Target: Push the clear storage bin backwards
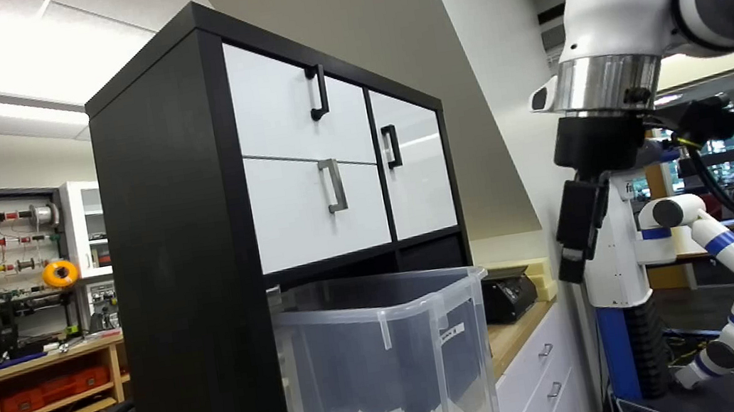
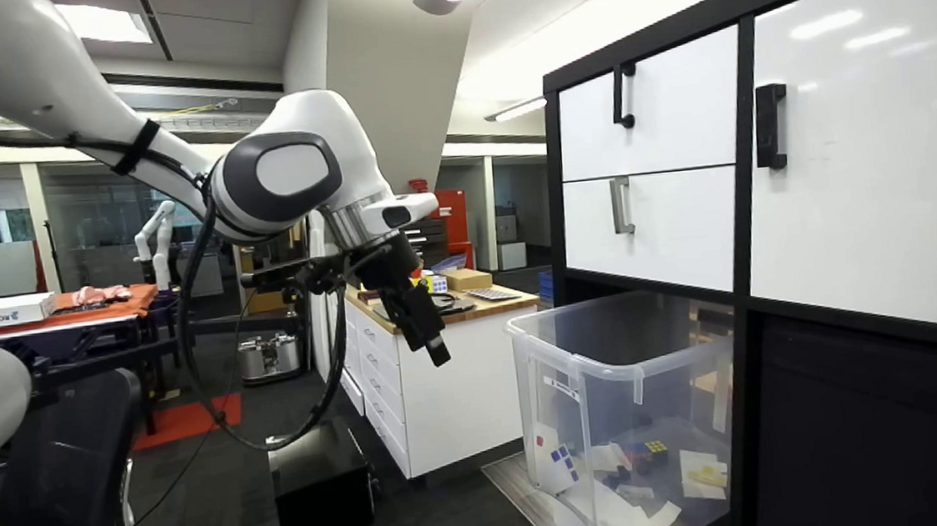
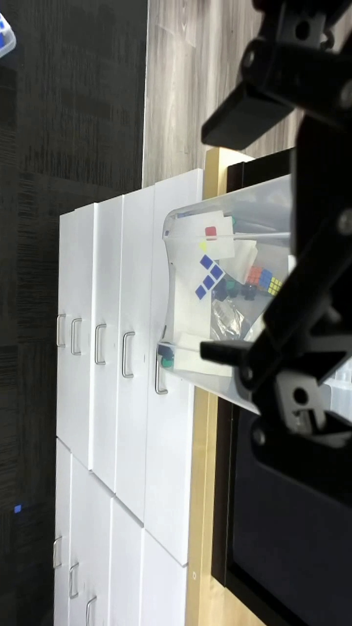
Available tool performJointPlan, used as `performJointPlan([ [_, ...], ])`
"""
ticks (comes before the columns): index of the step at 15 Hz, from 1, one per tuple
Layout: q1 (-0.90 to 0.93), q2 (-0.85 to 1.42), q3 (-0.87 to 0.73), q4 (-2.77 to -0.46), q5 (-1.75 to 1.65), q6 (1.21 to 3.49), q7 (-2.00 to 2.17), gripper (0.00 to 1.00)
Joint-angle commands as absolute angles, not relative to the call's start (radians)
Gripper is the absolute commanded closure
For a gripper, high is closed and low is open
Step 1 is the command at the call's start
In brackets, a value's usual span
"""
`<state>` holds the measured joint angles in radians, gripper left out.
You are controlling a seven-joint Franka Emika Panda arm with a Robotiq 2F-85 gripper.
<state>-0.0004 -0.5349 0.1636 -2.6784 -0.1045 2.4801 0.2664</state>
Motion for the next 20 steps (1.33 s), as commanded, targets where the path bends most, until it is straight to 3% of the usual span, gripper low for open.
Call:
performJointPlan([
  [1,-0.016,-0.489,0.151,-2.720,-0.113,2.644,0.258,0.00],
  [7,-0.044,-0.341,0.149,-2.710,-0.124,2.892,0.240,0.00],
  [9,-0.049,-0.274,0.143,-2.695,-0.120,2.950,0.222,0.28],
  [20,-0.123,-0.036,0.128,-2.562,-0.184,3.159,0.234,0.98],
])
